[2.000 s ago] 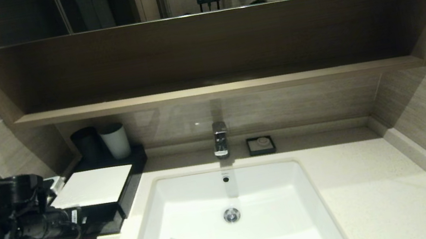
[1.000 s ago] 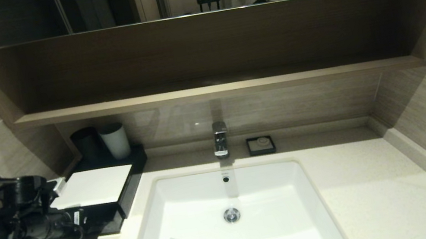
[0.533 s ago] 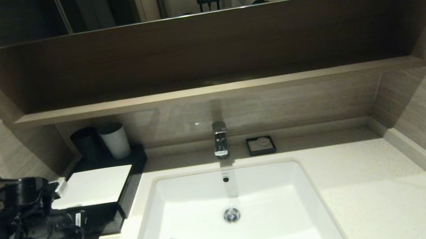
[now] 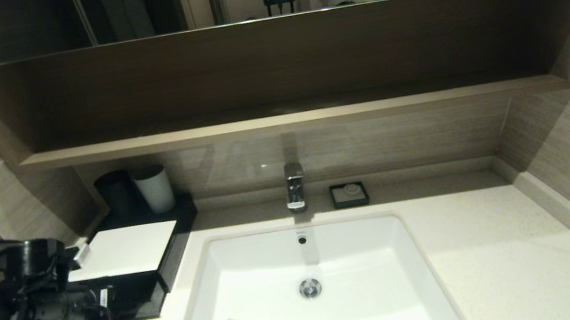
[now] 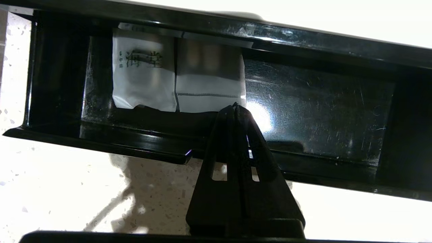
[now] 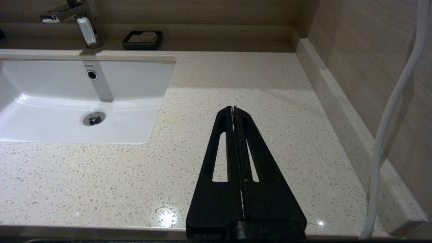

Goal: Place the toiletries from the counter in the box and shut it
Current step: Open the drawer

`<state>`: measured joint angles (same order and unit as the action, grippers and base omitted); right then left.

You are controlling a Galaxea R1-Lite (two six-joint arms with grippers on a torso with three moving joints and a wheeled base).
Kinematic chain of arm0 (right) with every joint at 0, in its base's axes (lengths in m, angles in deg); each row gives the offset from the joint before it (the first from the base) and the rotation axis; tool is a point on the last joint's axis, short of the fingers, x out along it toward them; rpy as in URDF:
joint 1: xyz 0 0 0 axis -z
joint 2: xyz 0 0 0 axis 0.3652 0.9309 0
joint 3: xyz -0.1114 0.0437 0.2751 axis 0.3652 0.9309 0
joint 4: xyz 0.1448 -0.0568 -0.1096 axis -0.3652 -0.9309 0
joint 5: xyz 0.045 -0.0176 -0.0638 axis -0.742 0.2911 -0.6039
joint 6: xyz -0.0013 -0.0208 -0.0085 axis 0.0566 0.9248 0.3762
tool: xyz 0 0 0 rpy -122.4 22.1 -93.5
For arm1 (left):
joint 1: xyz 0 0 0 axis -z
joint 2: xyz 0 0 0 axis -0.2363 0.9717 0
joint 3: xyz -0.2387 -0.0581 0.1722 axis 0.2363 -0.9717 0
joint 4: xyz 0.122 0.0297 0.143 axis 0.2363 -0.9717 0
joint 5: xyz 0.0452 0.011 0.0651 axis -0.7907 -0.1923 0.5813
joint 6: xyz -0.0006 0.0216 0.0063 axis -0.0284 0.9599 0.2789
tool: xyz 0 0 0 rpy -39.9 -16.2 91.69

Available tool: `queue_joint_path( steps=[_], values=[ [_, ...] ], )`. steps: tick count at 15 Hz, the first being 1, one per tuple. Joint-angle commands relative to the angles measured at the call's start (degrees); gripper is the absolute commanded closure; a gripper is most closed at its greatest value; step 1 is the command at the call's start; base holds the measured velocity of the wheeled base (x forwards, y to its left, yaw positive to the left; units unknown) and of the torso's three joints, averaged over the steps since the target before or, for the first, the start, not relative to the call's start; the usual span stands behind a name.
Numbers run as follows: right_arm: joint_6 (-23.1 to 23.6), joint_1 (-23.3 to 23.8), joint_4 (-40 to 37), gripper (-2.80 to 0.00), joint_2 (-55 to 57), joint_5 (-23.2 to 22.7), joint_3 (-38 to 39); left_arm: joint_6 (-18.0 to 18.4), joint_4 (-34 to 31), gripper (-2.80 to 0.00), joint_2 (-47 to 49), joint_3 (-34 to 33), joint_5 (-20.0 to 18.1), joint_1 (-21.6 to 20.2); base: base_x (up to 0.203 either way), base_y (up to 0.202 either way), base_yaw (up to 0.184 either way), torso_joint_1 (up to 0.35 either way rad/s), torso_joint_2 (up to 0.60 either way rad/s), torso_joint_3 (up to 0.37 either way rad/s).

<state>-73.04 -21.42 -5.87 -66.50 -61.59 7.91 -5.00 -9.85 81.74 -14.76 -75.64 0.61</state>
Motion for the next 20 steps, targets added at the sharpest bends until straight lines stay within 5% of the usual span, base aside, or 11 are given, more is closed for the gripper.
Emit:
queue_joint_path(
  steps=[1,20],
  values=[
    [0.04,0.00,0.01,0.00,0.00,0.01,-0.04,0.06,-0.28,0.00,-0.41,-0.18,-0.02,-0.04,0.000,0.000,0.000,0.000,0.00,0.000],
    [-0.03,0.00,0.01,0.00,0.00,0.01,0.02,3.08,-8.08,0.00,-4.16,-3.12,-0.02,-0.04,0.000,0.000,0.000,0.000,0.00,0.000]
  ],
)
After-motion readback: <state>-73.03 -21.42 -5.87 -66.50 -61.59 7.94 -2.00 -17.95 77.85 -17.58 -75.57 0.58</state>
